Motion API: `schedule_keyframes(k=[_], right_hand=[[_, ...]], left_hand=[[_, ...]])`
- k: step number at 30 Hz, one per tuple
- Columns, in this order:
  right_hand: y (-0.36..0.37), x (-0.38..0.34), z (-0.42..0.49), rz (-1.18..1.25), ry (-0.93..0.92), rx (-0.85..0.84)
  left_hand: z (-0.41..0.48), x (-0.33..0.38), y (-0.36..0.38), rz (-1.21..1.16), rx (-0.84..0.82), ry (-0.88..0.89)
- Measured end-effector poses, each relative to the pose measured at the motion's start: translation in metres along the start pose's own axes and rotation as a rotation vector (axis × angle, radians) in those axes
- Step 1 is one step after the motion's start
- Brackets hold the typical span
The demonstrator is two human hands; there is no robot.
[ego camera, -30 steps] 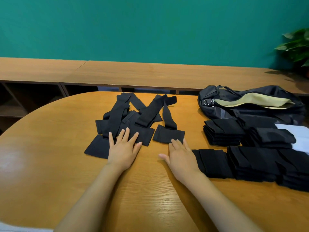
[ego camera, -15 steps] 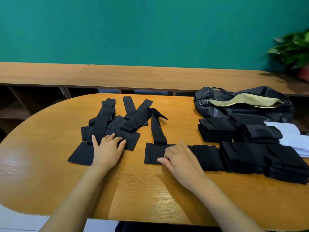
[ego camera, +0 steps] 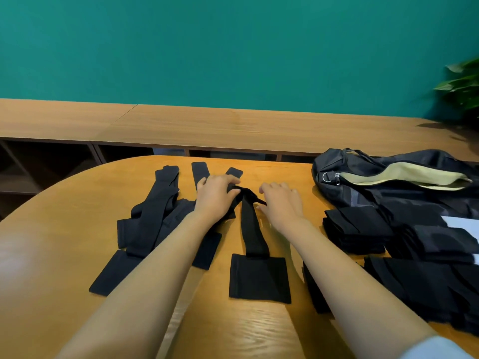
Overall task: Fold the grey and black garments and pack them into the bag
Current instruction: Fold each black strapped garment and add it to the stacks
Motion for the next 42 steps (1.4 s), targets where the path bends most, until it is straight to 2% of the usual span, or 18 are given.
schedule_keyframes(k=[5,7,10,15,19,23,28,34,42], right_hand=[[0.010,0.001,0.015,-0.061,0.000,-0.012],[0.012,0.002,0.014,-0.054,-0.015,-0.015],[0.012,0.001,0.008,-0.030,-0.056,-0.023],[-0.021,-0.009,-0.012,-0.058,-0.098,-0.044],[-0.048,-0.002,-0.022,-0.145,-0.053,-0.133],[-0.051,0.000,0.008,-0.096,-0.026,-0.036],[-0.022,0.006,0.014,-0.051,-0.056,-0.047],[-0.007,0.002,-0.056,-0.010,-0.115,-0.029],[0.014,-0.009,-0.163,0.111,-0.161,-0.077]], left_hand=[[0.033,0.003,0.029,0.021,-0.179,0.023],[0.036,0.002,0.032,0.061,-0.192,0.028],[0.037,-0.002,0.029,0.074,-0.070,-0.048],[0.030,-0.014,0.024,0.012,0.139,-0.317],[0.031,-0.037,0.020,-0.056,0.082,-0.416],[0.014,-0.028,0.022,-0.107,-0.067,-0.377],[-0.046,-0.010,0.026,-0.113,0.106,-0.253],[-0.134,0.013,0.030,-0.120,0.122,-0.117],[-0.200,0.029,0.035,-0.022,0.024,-0.081]])
Point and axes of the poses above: each hand's wrist, its own z-axis towards the middle knuckle, its own y-axis out of the palm, x = y × z, the point moved 3 cm from there along z, towards the middle knuckle, and after that the axes turned 13 degrees about z, right-handed, at the moved point
